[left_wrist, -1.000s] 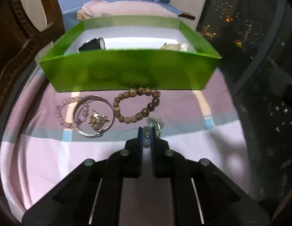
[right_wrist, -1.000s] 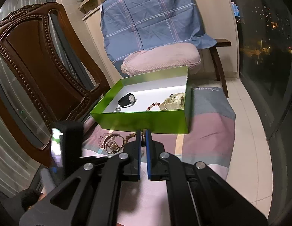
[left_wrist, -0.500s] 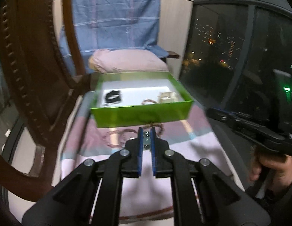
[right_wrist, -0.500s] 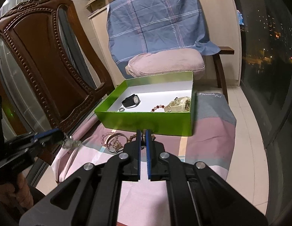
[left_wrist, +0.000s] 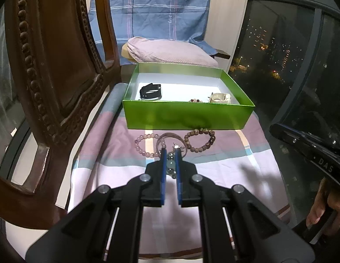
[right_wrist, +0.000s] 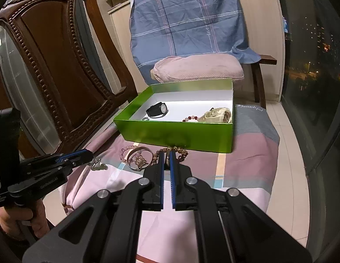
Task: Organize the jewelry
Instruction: 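Carry the green pendant and small ring over the green box with both tools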
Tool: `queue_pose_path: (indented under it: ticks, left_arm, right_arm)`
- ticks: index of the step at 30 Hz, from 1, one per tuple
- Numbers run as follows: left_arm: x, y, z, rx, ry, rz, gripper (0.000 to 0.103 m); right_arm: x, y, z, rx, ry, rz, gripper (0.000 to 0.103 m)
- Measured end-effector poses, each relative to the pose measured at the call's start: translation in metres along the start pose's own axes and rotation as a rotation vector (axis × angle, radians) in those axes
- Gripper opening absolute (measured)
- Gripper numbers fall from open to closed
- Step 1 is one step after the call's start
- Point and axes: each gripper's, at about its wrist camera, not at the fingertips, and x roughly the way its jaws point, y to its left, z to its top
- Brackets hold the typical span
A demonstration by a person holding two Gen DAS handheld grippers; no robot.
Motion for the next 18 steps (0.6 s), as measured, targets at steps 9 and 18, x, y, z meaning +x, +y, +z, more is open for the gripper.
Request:
queue_pose_path:
  ticks: [9,18]
  left_arm:
    - [-0.0019,0.0053,-0.0023,-0.004,0.000,0.010,0.008]
    - [-0.0021,0.0070,-0.0025,-0.002,0.000,0.011,0.008]
  right_arm:
    - [0.0016,0.0032,-0.0028,-0.020,0.000,-0.028,0.005]
    - [0.0022,0.0027,-0.0047,-0.022,0.004,-0.039,0.005]
